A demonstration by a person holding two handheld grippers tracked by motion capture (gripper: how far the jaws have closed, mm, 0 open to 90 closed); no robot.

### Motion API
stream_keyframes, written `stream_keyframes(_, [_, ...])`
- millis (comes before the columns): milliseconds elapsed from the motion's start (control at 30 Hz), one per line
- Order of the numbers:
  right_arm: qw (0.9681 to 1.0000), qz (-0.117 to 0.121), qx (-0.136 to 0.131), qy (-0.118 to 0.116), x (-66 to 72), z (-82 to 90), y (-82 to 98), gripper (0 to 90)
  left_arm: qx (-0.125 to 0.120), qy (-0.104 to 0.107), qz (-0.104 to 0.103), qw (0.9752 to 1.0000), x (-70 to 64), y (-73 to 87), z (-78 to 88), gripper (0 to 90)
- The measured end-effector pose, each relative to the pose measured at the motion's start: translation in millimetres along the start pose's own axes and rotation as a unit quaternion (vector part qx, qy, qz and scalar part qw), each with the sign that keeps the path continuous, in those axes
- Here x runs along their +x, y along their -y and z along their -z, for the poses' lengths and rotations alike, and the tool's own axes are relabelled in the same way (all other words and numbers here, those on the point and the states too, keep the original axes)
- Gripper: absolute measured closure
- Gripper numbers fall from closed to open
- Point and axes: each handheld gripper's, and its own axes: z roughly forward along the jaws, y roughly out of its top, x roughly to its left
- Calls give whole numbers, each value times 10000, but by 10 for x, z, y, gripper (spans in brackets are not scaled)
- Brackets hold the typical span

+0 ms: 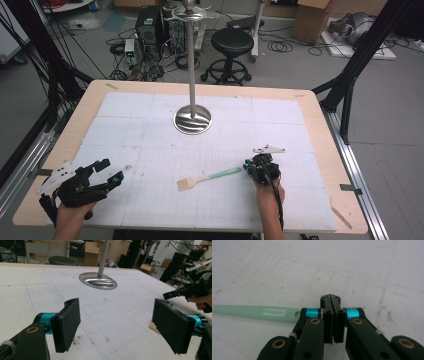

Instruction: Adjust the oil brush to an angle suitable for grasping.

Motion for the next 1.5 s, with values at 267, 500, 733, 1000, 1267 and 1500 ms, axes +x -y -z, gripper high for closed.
stream_keyframes(267, [9991, 300, 20, -283, 136, -23, 3, 891, 58, -14, -5, 10000, 1, 1, -14, 231])
stream_keyframes(500, [9980, 316, 52, -552, 255, -42, 1, 891, 66, -20, 12, 10000, 5, 4, -16, 231])
stream_keyframes(733, [9964, 366, 60, -758, 448, -125, -50, 892, 68, -18, 1, 10000, 13, 8, -22, 231])
stream_keyframes(1000, [9945, 441, 98, -944, 611, -181, -90, 892, 79, -14, 8, 10000, 15, 8, -25, 231])
stream_keyframes(1267, [9919, 570, 58, -1137, 757, -200, -86, 892, 79, -8, 7, 10000, 15, 9, -18, 231])
stream_keyframes(1500, [9922, 320, -456, -1113, 546, 87, 29, 811, 130, 34, -12, 9999, 7, 13, -41, 231])
